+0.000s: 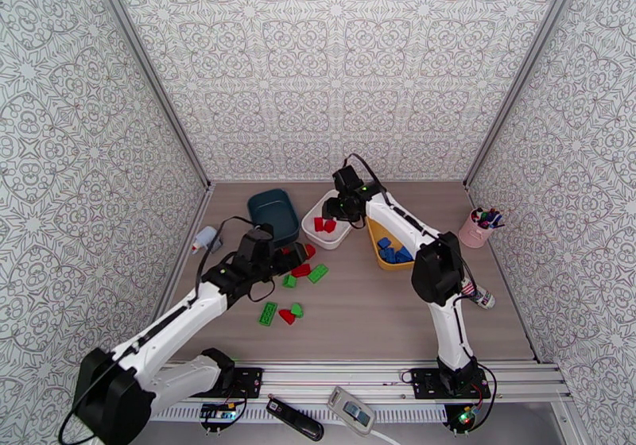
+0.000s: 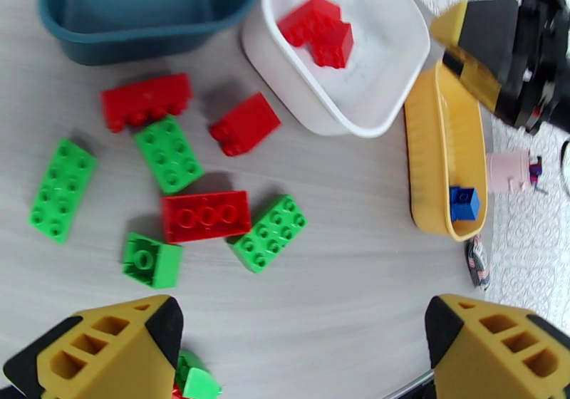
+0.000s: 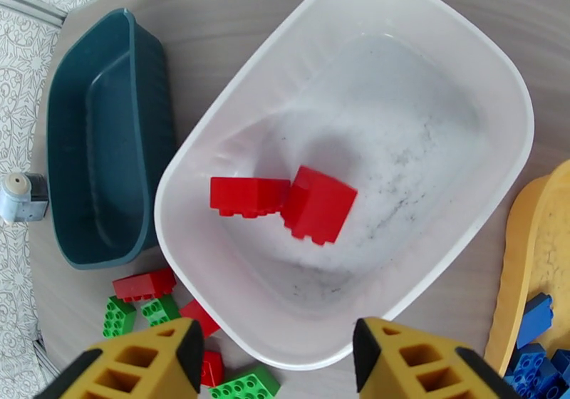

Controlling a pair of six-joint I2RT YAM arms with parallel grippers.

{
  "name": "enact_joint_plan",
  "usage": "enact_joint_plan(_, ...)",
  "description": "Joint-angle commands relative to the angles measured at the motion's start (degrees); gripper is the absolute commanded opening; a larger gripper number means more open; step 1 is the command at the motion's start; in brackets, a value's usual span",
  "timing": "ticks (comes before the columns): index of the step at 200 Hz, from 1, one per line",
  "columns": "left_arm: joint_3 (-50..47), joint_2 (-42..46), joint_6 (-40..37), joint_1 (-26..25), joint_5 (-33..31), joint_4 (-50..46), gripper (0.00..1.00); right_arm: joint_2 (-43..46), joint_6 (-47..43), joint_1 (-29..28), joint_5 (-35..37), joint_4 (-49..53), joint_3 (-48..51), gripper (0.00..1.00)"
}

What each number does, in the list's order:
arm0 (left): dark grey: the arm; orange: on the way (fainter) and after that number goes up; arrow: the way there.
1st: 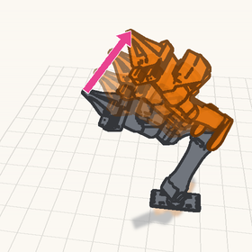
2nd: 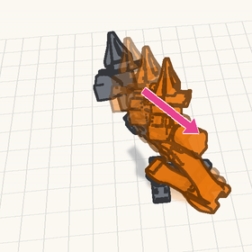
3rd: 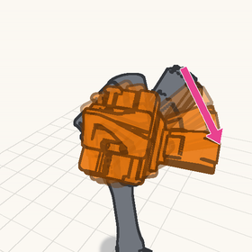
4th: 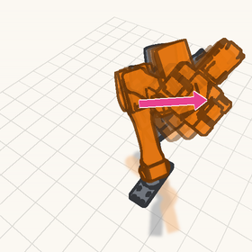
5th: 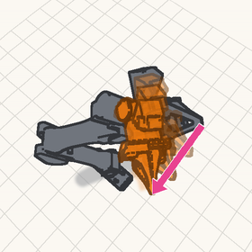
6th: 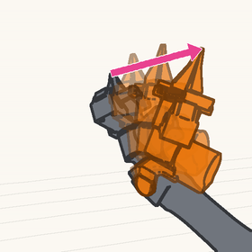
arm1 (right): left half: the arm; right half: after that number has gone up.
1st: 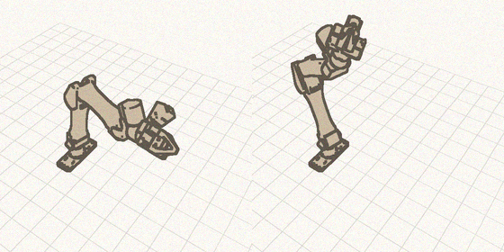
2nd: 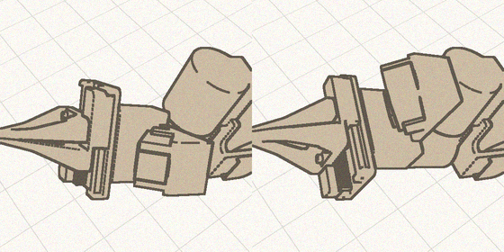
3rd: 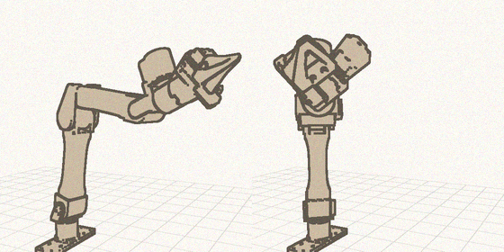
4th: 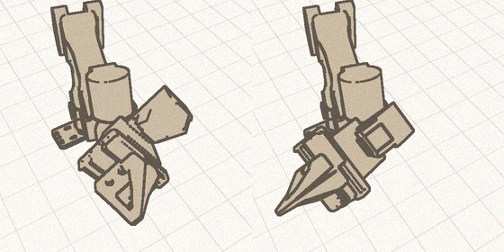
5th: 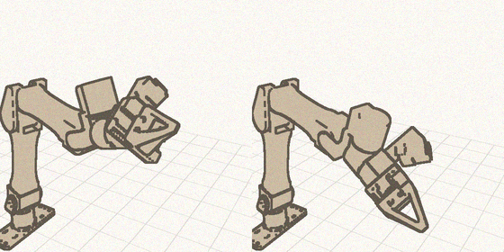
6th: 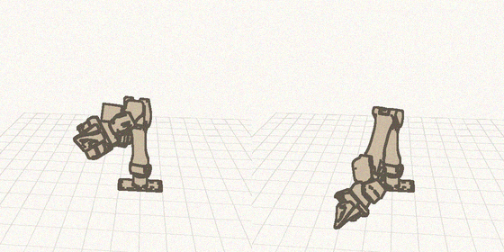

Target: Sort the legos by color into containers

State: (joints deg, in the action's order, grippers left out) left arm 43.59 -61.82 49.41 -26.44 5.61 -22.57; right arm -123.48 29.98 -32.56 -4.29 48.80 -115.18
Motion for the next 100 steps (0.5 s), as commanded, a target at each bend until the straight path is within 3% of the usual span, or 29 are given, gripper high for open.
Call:
enact_joint_plan(1,-2.04,2.1,-0.18,2.71,-1.01,-2.98,0.96,4.8,-2.47,-0.98,-0.26,0.08,4.02,0.59)
enact_joint_plan(52,-2.93,5.29,-1.16,10.33,2.45,-6.04,0.95,7.4,-6.36,-6.91,1.21,0.93,8.93,0.59)
enact_joint_plan(100,-5.58,9.09,-2.02,20.65,7.88,-7.93,0.96,6.11,-10.6,-17.56,1.61,2.39,10.76,0.62)
